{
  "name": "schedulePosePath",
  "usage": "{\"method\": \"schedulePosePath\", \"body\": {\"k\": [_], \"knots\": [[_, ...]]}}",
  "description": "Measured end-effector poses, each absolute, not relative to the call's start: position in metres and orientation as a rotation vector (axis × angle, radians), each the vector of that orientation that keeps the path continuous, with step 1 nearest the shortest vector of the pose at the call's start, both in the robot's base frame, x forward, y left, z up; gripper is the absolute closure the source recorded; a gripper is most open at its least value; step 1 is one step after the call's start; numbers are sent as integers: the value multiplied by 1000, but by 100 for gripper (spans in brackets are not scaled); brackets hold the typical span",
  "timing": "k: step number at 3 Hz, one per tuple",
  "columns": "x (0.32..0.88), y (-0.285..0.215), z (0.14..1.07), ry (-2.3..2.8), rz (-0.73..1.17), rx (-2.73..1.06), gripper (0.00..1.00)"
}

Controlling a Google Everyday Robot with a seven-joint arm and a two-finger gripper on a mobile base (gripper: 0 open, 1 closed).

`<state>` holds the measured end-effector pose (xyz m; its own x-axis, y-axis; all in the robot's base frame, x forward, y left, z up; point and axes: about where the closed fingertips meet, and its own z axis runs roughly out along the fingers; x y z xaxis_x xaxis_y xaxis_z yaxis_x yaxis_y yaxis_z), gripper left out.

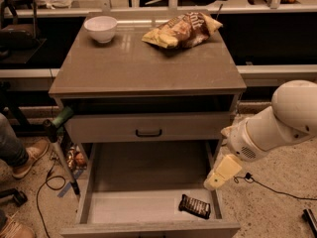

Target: Pick rxbar chocolate from middle drawer and place on counter

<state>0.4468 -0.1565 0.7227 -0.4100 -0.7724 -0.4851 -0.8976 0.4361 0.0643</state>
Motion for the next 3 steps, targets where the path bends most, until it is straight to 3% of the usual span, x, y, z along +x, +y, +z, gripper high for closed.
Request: {"method": "schedulePosePath", "body": {"k": [3], "knots": [[478, -155, 593, 2333, 376, -1489, 0]]}}
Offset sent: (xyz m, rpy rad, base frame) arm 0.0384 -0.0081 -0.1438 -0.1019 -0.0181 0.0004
